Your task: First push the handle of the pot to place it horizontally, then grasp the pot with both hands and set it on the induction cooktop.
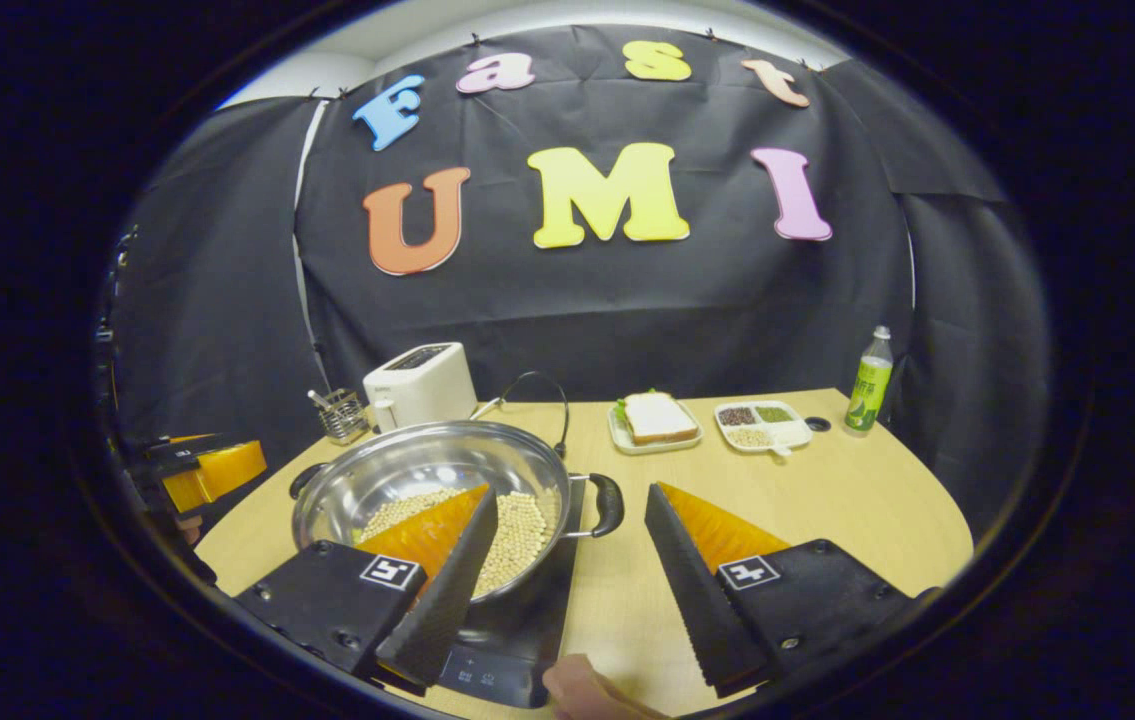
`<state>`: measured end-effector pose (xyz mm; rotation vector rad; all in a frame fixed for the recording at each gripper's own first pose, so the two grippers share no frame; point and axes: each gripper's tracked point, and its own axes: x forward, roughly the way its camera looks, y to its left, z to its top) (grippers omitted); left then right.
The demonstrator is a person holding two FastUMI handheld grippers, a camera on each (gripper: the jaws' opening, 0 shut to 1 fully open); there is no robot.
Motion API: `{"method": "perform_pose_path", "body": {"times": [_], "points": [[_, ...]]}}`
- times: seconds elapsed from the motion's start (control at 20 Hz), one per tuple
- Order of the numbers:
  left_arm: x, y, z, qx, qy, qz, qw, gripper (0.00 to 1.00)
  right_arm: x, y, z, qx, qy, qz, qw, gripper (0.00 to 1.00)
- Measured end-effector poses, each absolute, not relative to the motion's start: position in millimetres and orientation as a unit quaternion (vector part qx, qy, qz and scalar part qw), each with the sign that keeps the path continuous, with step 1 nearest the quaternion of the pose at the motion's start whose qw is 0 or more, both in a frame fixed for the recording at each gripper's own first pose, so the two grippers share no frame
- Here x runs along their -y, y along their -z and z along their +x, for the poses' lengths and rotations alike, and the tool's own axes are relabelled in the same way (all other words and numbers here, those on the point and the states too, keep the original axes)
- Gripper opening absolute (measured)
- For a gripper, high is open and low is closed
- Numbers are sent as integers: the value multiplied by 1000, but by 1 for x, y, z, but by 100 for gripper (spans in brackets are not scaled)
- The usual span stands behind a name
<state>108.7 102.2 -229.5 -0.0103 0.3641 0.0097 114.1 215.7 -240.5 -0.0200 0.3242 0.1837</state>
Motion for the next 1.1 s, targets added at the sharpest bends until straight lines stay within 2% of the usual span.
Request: {"method": "perform_pose_path", "body": {"times": [0.25,0.35,0.4,0.45,0.65,1.0,1.05,1.1], "points": [[-77,182,67,-141,-8,29,990,94,-201,193,54,-107,-92,-23,990,95],[-64,158,52,-123,-9,42,991,95,-188,175,30,-96,-86,-21,991,99],[-58,147,45,-117,-9,41,992,87,-181,163,18,-88,-86,-20,992,98],[-53,133,39,-105,-13,36,994,96,-175,148,7,-76,-88,-17,993,98],[-48,86,14,-78,-42,10,996,96,-137,97,-33,-24,-70,1,997,98],[-29,25,-31,0,-36,-7,999,96,-79,47,-97,41,-29,8,999,96],[-27,17,-37,12,-34,-7,999,96,-73,43,-105,48,-23,6,999,99],[-23,12,-44,20,-29,-6,999,96,-66,38,-114,56,-18,7,998,96]]}}
